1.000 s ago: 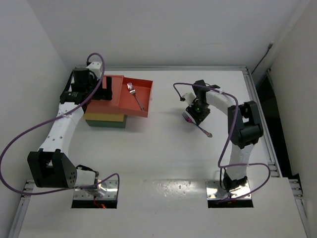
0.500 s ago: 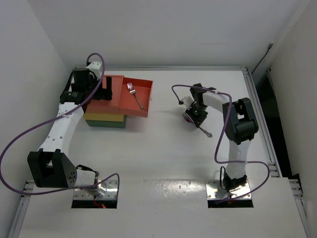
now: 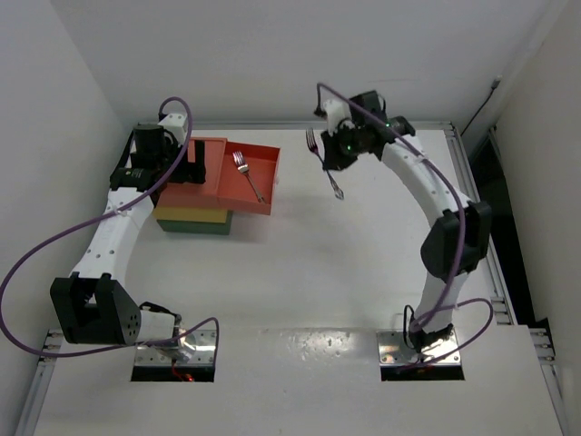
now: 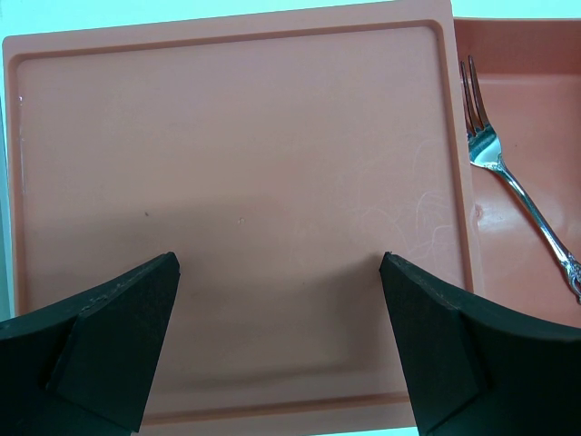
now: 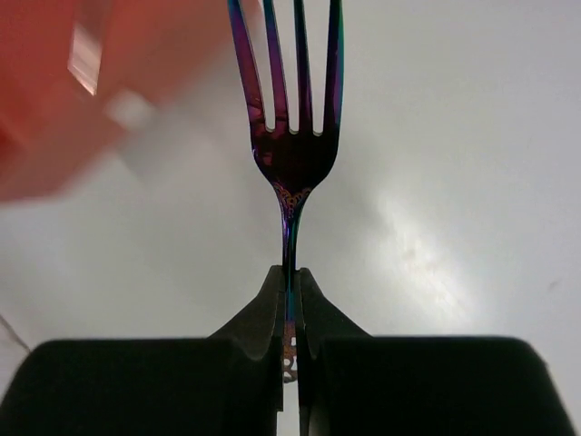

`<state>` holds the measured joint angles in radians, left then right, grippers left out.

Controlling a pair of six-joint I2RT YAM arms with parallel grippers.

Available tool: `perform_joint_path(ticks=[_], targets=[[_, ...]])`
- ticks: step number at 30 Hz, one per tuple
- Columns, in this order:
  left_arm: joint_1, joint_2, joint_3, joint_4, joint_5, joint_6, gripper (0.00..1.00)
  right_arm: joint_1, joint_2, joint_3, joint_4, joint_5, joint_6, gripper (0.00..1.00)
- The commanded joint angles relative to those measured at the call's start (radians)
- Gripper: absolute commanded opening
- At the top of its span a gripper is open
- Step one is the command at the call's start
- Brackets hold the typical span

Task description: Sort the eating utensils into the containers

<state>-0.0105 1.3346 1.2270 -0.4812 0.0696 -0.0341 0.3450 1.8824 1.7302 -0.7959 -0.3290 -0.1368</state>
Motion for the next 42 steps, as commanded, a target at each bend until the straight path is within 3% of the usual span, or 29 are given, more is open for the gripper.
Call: perform_joint_path(ticks=[1,6,10,24,41,42], targets=[[0.004,0.032,-0.041,-0.12,-0.002,-0.012,1.0,0.025,-0.088,0.174,0.142,-0.214,0.202,0.0],[0.004,0.032,-0.041,-0.12,0.007,-0.021,1.0,0.075,0.047,0.444,0.279,-0.277,0.383,0.0],[-0.005,0.041,-0.032,-0.12,0.016,-0.021,1.0,0.138,0.161,0.505,0.363,-0.306,0.46,0.0],[-0.005,0.041,-0.041,-0.12,0.006,-0.012,1.0,0.299,0.291,0.485,0.267,-0.183,0.367,0.0],[-0.005,0.041,-0.041,-0.12,0.006,-0.012,1.0,0.339,0.35,0.485,0.167,-0.079,0.355,0.0],[-0.005,0.041,-0.05,-0.12,0.006,-0.012,1.0,0.339,0.35,0.496,0.155,-0.07,0.355,0.03]])
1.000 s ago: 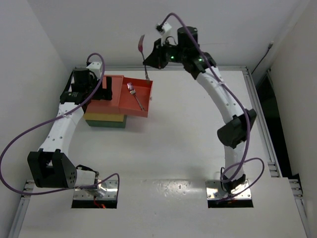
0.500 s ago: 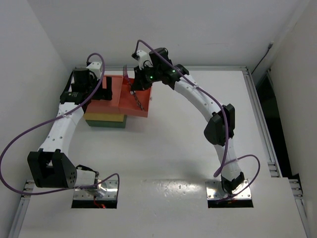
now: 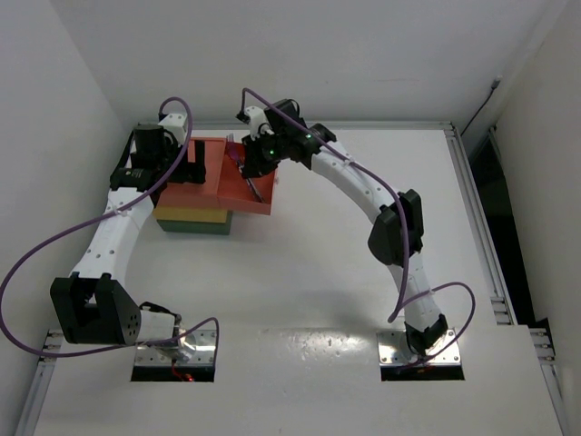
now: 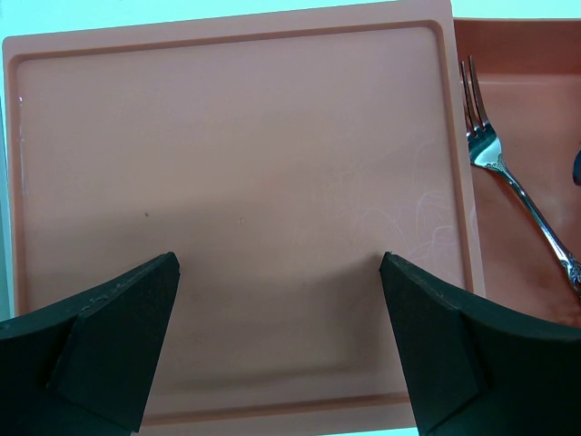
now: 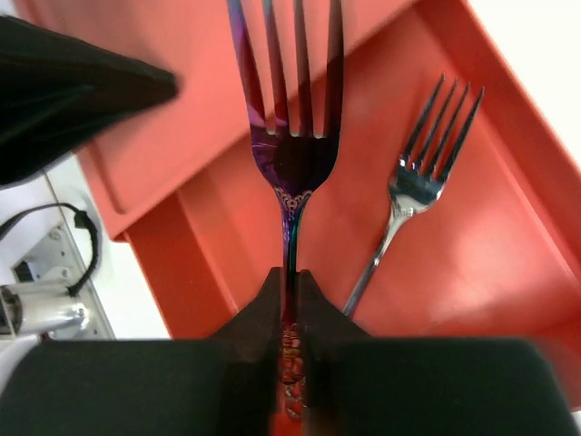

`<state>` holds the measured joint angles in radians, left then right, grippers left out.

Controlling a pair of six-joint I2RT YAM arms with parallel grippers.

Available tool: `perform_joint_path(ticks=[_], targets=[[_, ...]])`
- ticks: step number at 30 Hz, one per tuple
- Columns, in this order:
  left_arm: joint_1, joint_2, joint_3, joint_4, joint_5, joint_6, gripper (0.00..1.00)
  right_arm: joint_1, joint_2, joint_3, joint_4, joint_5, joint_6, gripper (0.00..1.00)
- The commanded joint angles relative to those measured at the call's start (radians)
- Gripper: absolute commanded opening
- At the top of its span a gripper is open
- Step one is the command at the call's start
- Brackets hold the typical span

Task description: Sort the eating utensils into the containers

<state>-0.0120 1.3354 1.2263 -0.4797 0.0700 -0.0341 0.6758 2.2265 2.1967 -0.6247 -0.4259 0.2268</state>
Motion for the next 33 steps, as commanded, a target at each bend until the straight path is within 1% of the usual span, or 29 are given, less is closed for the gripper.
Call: perform_joint_path(ticks=[1,4,5,6,9,10,12,13,14,15,17,19,20,21,22,24,26,28,30,33], targets=[[-0.003,0.041,-0.05,-0.122,-0.004,-0.012,1.0,0.008,0.005,0.029,-0.017,0.039,-0.009,0.19],[-0.003,0.041,-0.05,-0.122,-0.004,-0.012,1.0,0.008,-0.005,0.038,-0.017,0.052,-0.018,0.41],[-0.003,0.041,-0.05,-0.122,-0.004,-0.012,1.0,0.008,-0.005,0.038,-0.017,0.061,-0.018,0.44],[-0.003,0.041,-0.05,-0.122,-0.004,-0.012,1.0,0.008,-0.017,0.053,-0.007,0.061,-0.018,0.46],[-0.003,0.041,-0.041,-0.122,-0.013,-0.012,1.0,-0.001,-0.045,0.127,0.002,0.082,-0.076,0.46],[-0.003,0.041,-0.04,-0.122,-0.013,-0.012,1.0,-0.001,-0.059,0.127,0.026,0.082,-0.076,0.46],[-0.003,0.041,-0.04,-0.122,-0.013,-0.012,1.0,-0.025,-0.12,0.138,0.054,0.129,-0.076,0.38],[-0.003,0.041,-0.04,-0.122,-0.013,-0.012,1.0,-0.025,-0.143,0.118,0.077,0.15,-0.089,0.33],[-0.003,0.041,-0.04,-0.122,-0.013,-0.012,1.0,-0.025,-0.169,0.094,0.091,0.167,-0.089,0.22],[-0.003,0.041,-0.04,-0.122,-0.013,-0.012,1.0,-0.036,-0.21,0.04,0.1,0.211,-0.089,0.16],[-0.003,0.041,-0.04,-0.122,-0.013,-0.021,1.0,-0.047,-0.22,0.011,0.068,0.249,-0.057,0.08],[-0.003,0.041,-0.04,-0.122,-0.013,-0.021,1.0,-0.09,-0.231,-0.083,0.057,0.292,-0.023,0.06],[-0.003,0.041,-0.04,-0.122,-0.013,-0.021,1.0,-0.107,-0.252,-0.128,0.074,0.276,0.02,0.06],[-0.003,0.041,-0.04,-0.122,-0.013,-0.021,1.0,-0.123,-0.267,-0.232,0.094,0.253,0.041,0.06],[-0.003,0.041,-0.04,-0.122,-0.013,-0.021,1.0,-0.151,-0.281,-0.283,0.114,0.224,0.058,0.06],[-0.003,0.041,-0.04,-0.122,-0.013,-0.021,1.0,-0.16,-0.3,-0.383,0.155,0.165,0.094,0.06],[-0.003,0.041,-0.04,-0.122,-0.013,-0.021,1.0,-0.17,-0.3,-0.431,0.169,0.133,0.103,0.06],[-0.003,0.041,-0.04,-0.122,-0.013,-0.021,1.0,-0.17,-0.266,-0.446,0.192,0.124,0.094,0.05],[-0.003,0.041,-0.05,-0.122,-0.004,-0.021,1.0,-0.17,-0.242,-0.446,0.201,0.124,0.094,0.04],[-0.003,0.041,-0.05,-0.122,-0.004,-0.021,1.0,-0.17,-0.186,-0.431,0.213,0.047,0.103,0.04]])
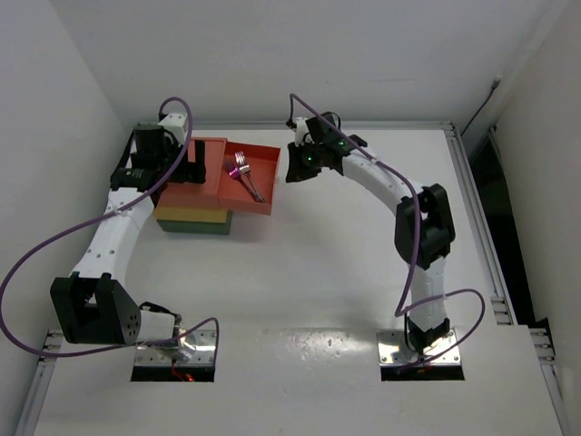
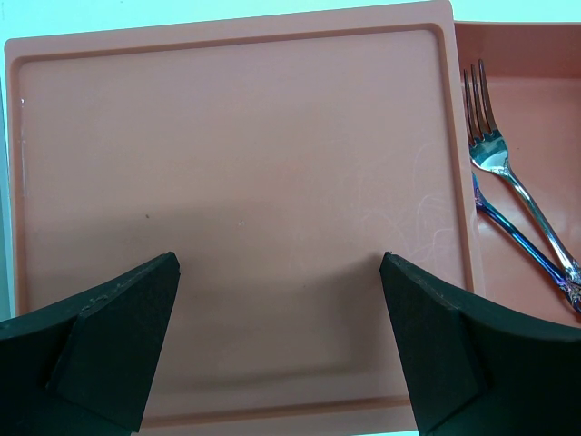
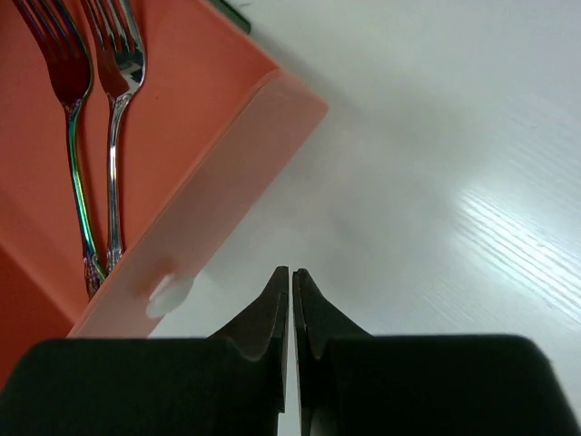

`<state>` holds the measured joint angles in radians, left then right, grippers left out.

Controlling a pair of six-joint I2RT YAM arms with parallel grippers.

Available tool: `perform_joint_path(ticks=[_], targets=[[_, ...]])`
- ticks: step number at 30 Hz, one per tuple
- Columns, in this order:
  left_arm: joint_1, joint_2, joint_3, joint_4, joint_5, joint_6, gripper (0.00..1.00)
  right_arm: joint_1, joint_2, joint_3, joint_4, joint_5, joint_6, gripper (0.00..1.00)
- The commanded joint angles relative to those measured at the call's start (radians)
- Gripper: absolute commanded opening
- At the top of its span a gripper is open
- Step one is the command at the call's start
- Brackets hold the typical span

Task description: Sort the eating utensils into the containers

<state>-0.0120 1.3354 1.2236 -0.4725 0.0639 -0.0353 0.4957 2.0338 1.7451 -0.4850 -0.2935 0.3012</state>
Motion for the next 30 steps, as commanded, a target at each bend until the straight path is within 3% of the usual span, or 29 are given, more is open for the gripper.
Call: perform_joint_path(ticks=[1,10,19,30], targets=[[-0.003,0.041,-0.047,-0.129,0.002,-0.02,1.0,0.01,0.006,0.021,0.088,-0.107,0.029,0.04],[-0.003,0.041,-0.056,-0.129,0.002,-0.011,1.0,0.033,0.054,0.051,0.201,-0.26,0.117,0.08],[-0.003,0.05,-0.067,-0.129,0.013,-0.011,1.0,0.07,0.169,0.168,0.192,-0.378,0.159,0.11],[-0.003,0.059,-0.085,-0.129,0.013,-0.002,1.0,0.127,0.273,0.212,0.445,-0.481,0.354,0.13]])
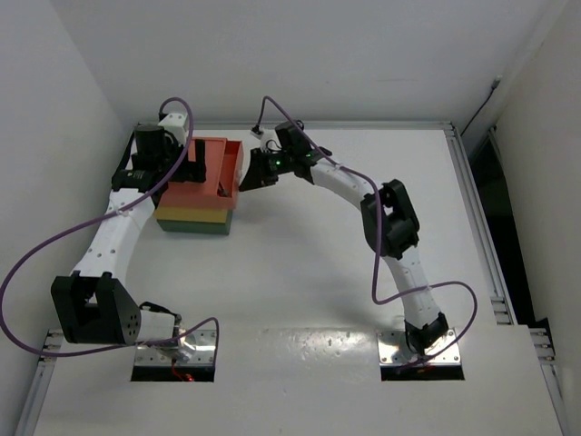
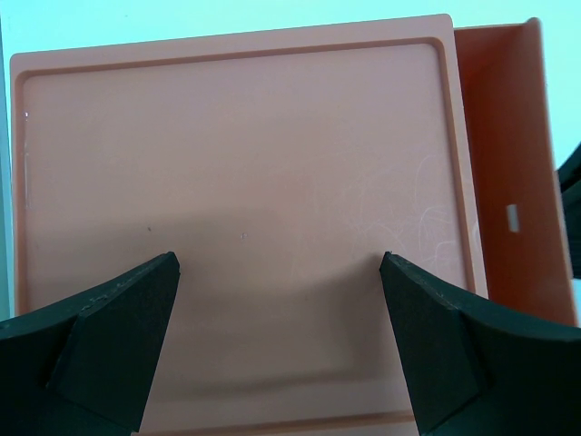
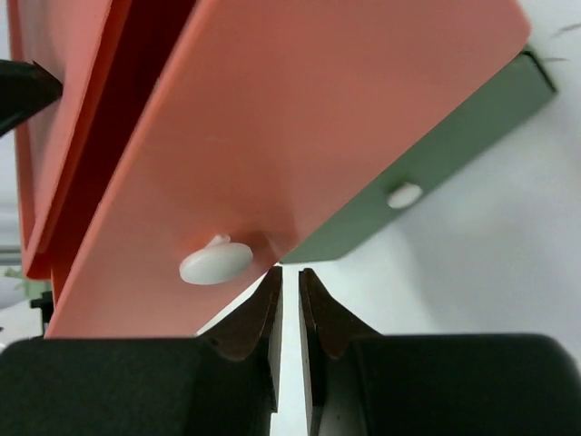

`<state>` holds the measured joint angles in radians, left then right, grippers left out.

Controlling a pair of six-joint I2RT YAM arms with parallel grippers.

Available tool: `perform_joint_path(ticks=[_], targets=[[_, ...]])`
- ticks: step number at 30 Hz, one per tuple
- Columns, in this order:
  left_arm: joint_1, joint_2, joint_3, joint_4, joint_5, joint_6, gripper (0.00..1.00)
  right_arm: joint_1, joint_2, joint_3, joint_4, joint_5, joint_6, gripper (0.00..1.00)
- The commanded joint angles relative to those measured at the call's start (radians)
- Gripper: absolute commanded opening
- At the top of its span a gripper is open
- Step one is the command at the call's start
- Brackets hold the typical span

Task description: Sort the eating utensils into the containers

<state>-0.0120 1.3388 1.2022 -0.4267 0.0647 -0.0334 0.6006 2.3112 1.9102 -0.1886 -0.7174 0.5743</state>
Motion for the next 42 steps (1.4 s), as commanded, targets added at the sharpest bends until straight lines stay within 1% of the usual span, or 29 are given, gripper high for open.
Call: perform_joint_path(ticks=[1,4,5,7,9,12,18,20,23,24,25,26,27,28,29,30,31,32,33,34,35,37,38,39,40,41,42], targets=[[-0.003,0.056,-0.064,-0.175,0.012,-0.003,1.0,0.022,-0.004,0.036,0.168,-0.066,0.09,0.13],[-0.003,0.056,-0.064,-0.175,0.012,0.006,1.0,0.041,0.017,0.036,0.268,-0.086,0.166,0.14],[-0.003,0.056,-0.064,-0.175,0.012,0.006,1.0,0.041,0.017,0.053,0.281,-0.102,0.167,0.14],[-0.003,0.056,-0.064,-0.175,0.012,0.006,1.0,0.051,0.057,0.104,0.293,-0.141,0.211,0.14],[-0.003,0.065,-0.064,-0.175,0.012,0.006,1.0,0.062,0.08,0.124,0.343,-0.19,0.27,0.14],[-0.003,0.065,-0.073,-0.175,0.003,0.006,1.0,0.071,0.102,0.145,0.4,-0.214,0.314,0.14],[-0.003,0.065,-0.073,-0.175,-0.006,0.006,1.0,0.08,0.131,0.164,0.411,-0.224,0.334,0.14],[-0.003,0.056,-0.073,-0.175,-0.006,0.015,1.0,0.08,0.103,0.126,0.396,-0.224,0.314,0.14],[-0.003,0.028,-0.062,-0.175,-0.006,0.026,1.0,0.056,-0.016,0.018,0.316,-0.214,0.211,0.17],[-0.003,0.028,-0.047,-0.175,0.003,0.026,1.0,0.056,-0.057,-0.038,0.275,-0.182,0.169,0.18],[-0.003,0.016,-0.038,-0.175,0.003,0.026,1.0,0.042,-0.1,-0.057,0.144,-0.156,0.036,0.2],[-0.003,0.016,-0.008,-0.175,0.026,0.026,1.0,0.042,-0.195,-0.072,0.068,-0.119,-0.038,0.24],[-0.003,0.016,0.012,-0.175,0.026,0.026,1.0,0.033,-0.24,-0.103,-0.004,-0.047,-0.113,0.27],[-0.003,0.016,0.034,-0.193,0.038,0.026,1.0,0.033,-0.281,-0.115,-0.129,-0.016,-0.228,0.3],[-0.003,0.016,0.086,-0.202,0.038,0.026,1.0,0.024,-0.321,-0.128,-0.181,0.021,-0.267,0.34],[-0.003,0.016,0.115,-0.211,0.049,0.026,1.0,0.005,-0.402,-0.164,-0.222,0.079,-0.299,0.43],[-0.003,0.029,0.143,-0.234,0.049,0.026,1.0,-0.01,-0.444,-0.186,-0.28,0.099,-0.324,0.46],[-0.015,0.03,0.169,-0.245,0.049,0.026,1.0,-0.024,-0.485,-0.206,-0.31,0.177,-0.371,0.51],[-0.016,0.03,0.212,-0.257,0.064,0.026,1.0,-0.034,-0.522,-0.233,-0.343,0.214,-0.396,0.58],[-0.016,0.039,0.223,-0.257,0.075,0.026,1.0,-0.062,-0.586,-0.244,-0.379,0.251,-0.422,0.6],[-0.026,0.039,0.223,-0.27,0.075,0.026,1.0,-0.079,-0.614,-0.253,-0.44,0.327,-0.454,0.63],[-0.035,0.025,0.208,-0.279,0.075,0.017,1.0,-0.151,-0.666,-0.293,-0.492,0.386,-0.465,0.66],[-0.036,-0.008,0.191,-0.279,0.075,0.017,1.0,-0.182,-0.718,-0.336,-0.529,0.436,-0.479,0.66],[-0.036,-0.024,0.153,-0.279,0.075,0.017,1.0,-0.217,-0.746,-0.362,-0.543,0.449,-0.479,0.66],[-0.036,-0.038,0.131,-0.27,0.075,0.017,1.0,-0.289,-0.769,-0.39,-0.557,0.466,-0.494,0.66],[-0.036,-0.065,0.11,-0.261,0.075,0.017,1.0,-0.323,-0.794,-0.46,-0.568,0.493,-0.505,0.66],[-0.036,-0.076,0.073,-0.251,0.066,0.017,1.0,-0.358,-0.852,-0.503,-0.568,0.493,-0.528,0.67]])
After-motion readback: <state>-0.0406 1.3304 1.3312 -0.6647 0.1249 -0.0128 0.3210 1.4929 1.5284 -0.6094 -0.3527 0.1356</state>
